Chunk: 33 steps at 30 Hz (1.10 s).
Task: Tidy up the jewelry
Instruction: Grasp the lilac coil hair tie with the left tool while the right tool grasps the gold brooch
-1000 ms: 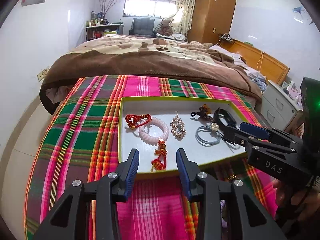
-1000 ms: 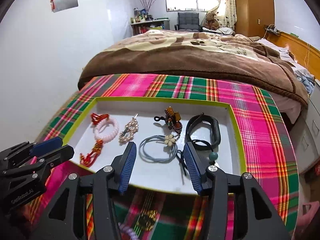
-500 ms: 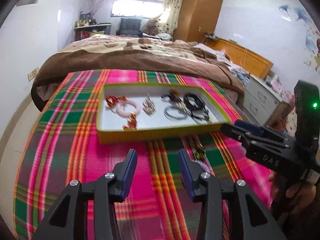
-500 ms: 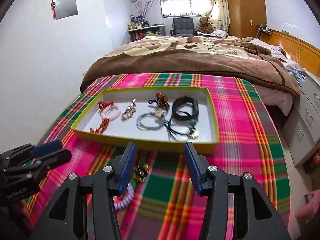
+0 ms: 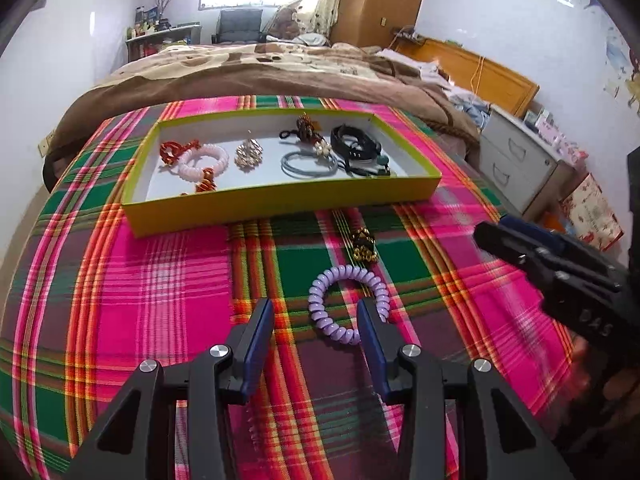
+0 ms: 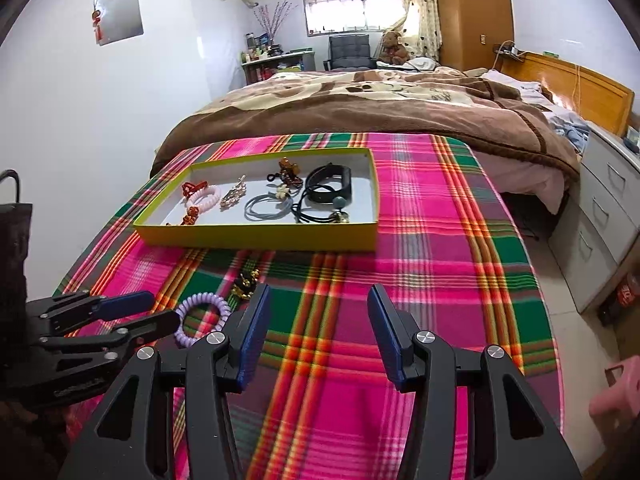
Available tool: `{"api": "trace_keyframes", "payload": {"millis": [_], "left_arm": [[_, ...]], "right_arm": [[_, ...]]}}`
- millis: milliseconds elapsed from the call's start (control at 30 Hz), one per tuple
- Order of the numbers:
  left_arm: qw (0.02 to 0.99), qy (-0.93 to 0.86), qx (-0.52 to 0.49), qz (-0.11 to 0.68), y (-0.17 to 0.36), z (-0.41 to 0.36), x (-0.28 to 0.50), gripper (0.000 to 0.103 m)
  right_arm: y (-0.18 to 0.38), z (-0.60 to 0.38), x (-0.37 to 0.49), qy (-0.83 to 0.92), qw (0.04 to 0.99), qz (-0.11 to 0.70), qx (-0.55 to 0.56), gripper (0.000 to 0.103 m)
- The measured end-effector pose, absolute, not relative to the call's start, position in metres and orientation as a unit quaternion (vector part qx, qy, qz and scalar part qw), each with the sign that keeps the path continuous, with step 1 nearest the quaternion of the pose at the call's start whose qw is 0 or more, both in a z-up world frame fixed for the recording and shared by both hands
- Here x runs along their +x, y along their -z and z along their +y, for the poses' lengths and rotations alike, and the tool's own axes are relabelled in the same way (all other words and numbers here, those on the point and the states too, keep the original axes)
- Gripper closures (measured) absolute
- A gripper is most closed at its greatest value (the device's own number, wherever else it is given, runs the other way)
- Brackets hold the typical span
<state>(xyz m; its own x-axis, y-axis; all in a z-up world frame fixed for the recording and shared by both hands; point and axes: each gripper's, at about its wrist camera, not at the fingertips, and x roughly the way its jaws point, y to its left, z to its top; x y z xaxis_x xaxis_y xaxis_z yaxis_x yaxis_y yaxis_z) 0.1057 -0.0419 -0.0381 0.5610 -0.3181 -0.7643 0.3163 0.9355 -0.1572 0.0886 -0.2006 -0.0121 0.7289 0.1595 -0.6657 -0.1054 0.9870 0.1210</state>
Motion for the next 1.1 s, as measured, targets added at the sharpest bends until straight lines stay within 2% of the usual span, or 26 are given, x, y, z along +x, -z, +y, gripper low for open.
{"api": "trace_keyframes", "payload": {"millis": [367,467,700,1100], "left_arm": [[0.885,0.151,0.048,0.437,0.048,-0.055,0.111,0.061],[0.886,0.141,0.087,0.433,0.049,-0.063,0.110,0.065],[0.884,0.153,0.096,0.432,0.047,-0.062,0.107,0.093],[0.895,0.154,0.049,0.416,0.038,-0.034,0.106,0.094]], "right_arm": [[0.014,-0.208,0.085,-0.066,0.928,0.363,0.045,0.053],[0.016,-0.208,0.084,-0.065,0.928,0.365,0.048,0.053],[0.016,-0.203,0.085,-0.066,0.927,0.367,0.042,0.053],[0.020,-0.185,0.090,-0.067,0.922,0.381,0.030,0.053]]}}
